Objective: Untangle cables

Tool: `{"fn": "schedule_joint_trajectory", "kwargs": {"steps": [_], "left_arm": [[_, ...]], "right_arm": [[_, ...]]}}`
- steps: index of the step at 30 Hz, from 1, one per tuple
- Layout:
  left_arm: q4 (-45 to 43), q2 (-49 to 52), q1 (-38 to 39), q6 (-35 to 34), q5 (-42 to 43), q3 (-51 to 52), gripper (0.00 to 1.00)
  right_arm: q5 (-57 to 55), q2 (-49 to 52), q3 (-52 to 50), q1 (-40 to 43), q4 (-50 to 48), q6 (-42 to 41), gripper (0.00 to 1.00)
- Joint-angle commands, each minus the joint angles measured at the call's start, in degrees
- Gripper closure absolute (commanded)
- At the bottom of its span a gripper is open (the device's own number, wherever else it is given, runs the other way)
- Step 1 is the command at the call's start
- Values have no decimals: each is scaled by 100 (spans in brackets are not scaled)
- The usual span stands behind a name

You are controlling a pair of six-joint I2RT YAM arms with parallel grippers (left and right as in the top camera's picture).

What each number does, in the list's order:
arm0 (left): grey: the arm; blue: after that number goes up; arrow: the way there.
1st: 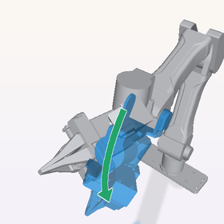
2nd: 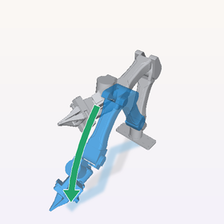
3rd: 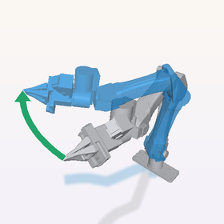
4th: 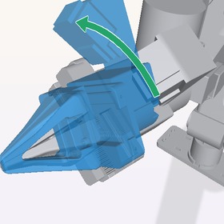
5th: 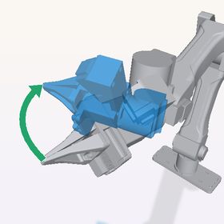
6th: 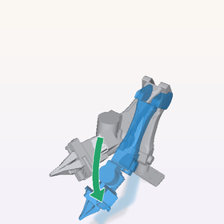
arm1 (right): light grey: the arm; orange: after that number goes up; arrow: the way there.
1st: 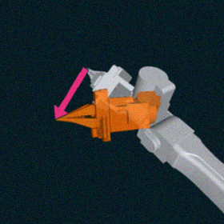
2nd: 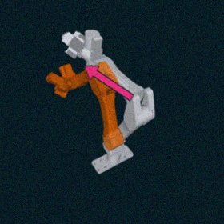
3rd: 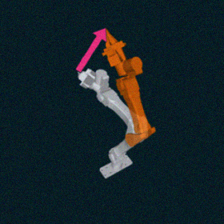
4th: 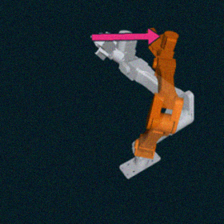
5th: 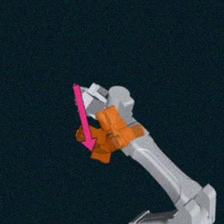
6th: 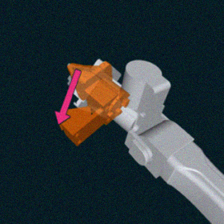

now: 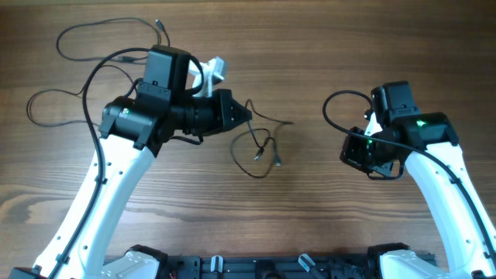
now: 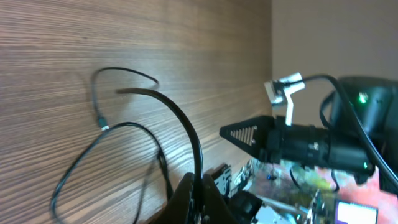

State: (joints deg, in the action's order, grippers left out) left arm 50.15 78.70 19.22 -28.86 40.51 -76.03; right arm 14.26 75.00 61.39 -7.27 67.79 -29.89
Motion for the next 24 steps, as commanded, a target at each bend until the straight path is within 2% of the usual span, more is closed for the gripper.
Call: {"fn": "schedule_joint_trajectory", "kwargs": {"steps": [1, 2, 4, 5, 7, 11, 15, 17, 22, 23, 24], "left_arm": [[-201, -35, 13, -892, -72, -48, 96], [-291, -35, 15, -1224, -70, -48, 96], [-555, -35, 15, -2218, -72, -48, 96], [-717, -35, 15, -2754, -72, -48, 96], [-914, -35, 15, -3220, -74, -48, 96], [-931, -35, 35, -4009, -70, -48, 96], [-927, -37, 92, -4260, -63, -48, 96], [-929, -37, 92, -4750, 44, -48, 96], [-1054, -37, 92, -4857, 424, -48, 96], [-1172, -37, 92, -4859, 605, -48, 96], [-1279, -37, 90, -4859, 748, -48, 96]], "right_arm": [[3034, -22, 83, -17, -262, 1847, 83], [3705, -22, 83, -61, -260, 2312, 74], [3720, -22, 83, -260, -260, 2577, 35], [3429, -22, 83, -369, -262, 2452, 28], [2524, -22, 83, -511, -369, 1379, 22], [2844, -22, 83, -511, -1003, 984, 17], [2667, -22, 81, -511, -1386, 326, 17], [2267, -20, 79, -533, -1482, -11, 29], [1685, -20, 79, -846, -1624, -260, 35], [1462, -20, 74, -933, -1698, -474, 45], [1259, -20, 74, -973, -1720, -490, 69]]}}
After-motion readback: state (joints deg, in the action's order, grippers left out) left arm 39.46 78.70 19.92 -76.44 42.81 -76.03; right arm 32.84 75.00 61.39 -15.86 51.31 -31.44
